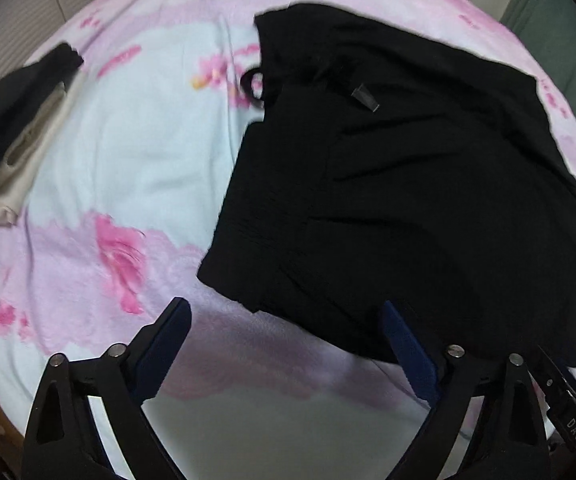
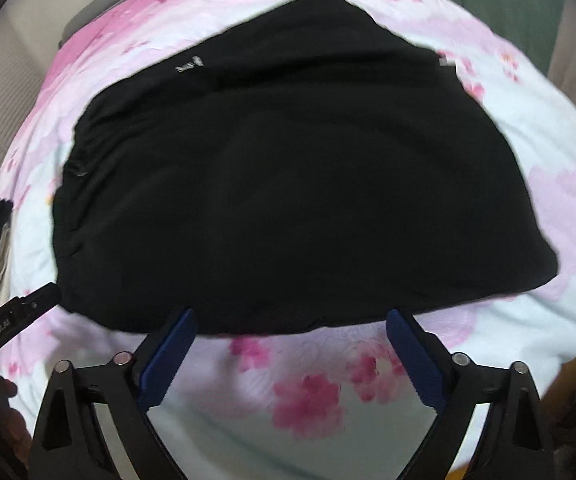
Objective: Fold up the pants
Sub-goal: 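Lower the left and right tools onto the black pants' waistband edge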
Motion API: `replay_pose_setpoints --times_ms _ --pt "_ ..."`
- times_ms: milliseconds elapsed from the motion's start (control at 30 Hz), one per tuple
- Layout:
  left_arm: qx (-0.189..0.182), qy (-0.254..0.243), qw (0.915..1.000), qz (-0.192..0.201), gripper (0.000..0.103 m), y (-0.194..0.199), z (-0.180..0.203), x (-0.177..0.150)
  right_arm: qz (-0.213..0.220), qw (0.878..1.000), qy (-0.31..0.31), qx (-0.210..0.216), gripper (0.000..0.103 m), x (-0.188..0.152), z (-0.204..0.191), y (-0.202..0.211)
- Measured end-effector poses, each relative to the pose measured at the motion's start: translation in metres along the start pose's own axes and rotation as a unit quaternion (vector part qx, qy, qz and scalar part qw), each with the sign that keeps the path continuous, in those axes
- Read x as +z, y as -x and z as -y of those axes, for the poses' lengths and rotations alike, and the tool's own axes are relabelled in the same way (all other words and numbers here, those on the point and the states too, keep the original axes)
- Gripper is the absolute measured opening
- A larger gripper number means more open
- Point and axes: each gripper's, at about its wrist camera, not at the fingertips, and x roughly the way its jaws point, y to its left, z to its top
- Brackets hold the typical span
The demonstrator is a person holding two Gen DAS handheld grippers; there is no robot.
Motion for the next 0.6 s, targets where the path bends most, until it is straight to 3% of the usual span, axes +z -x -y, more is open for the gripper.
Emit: replay_pose_setpoints --times_ms 200,333,400,500,533,567,600 --pt "-0.033 0.044 0.9981 -0.028 0.087 -0.032 -0.007 -0.007 -0.029 0.999 -0.045 0.008 0.087 -0.010 0.015 -0.035" --pt "-0.041 0.047 0.9975 -0.032 0.081 -0.043 -0.004 0.000 -0.015 1.000 -0.026 0.005 0.086 -0.012 0.012 -0.040" --pt "-0.038 0.048 0.9975 -0.035 0.077 -0.044 -0.001 0.005 -0.013 0.999 -0.029 0.006 0.081 -0.009 0.015 -0.044" --pt "-0.045 0.058 0.9963 -0.044 0.051 -0.039 -0.005 0.007 -0.021 0.999 -0.036 -0.004 0.065 0.000 0.017 -0.050" --pt "-0.053 0.059 0.9956 -0.049 0.026 -0.035 -0.007 0.009 -0.021 0.999 -0.034 -0.010 0.055 0.005 0.017 -0.051" --pt "-0.064 0.058 0.9947 -0.056 0.020 -0.030 -0.008 0.010 -0.022 0.999 -0.032 -0.014 0.047 0.010 0.016 -0.049" --pt "-0.065 0.054 0.9949 -0.056 0.018 -0.024 -0.009 0.010 -0.022 0.999 -0.029 -0.018 0.028 0.013 0.015 -0.048"
